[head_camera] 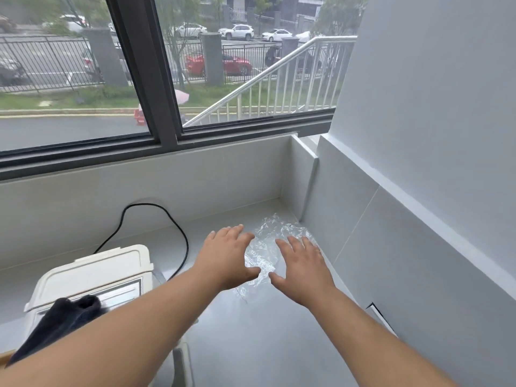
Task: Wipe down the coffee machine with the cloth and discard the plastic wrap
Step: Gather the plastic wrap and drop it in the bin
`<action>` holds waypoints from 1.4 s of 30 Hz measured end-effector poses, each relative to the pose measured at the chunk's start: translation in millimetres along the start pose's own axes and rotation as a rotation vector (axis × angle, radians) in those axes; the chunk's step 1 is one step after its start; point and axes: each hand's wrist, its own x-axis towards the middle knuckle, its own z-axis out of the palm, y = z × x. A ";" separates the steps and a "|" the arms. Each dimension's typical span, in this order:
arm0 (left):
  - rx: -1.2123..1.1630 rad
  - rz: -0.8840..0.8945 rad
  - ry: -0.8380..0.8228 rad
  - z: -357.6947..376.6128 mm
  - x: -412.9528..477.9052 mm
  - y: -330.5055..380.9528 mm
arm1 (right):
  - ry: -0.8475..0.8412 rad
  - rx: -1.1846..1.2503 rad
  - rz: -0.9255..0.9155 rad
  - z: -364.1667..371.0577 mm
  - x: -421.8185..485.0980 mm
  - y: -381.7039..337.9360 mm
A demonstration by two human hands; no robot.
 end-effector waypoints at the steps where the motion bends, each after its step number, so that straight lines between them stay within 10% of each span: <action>1: 0.002 -0.003 -0.006 2.9 6.7 3.2 | -0.004 -0.005 -0.003 3.4 5.2 5.2; 42: -0.026 -0.104 -0.106 67.5 24.4 29.5 | -0.217 0.032 0.076 79.1 54.7 31.9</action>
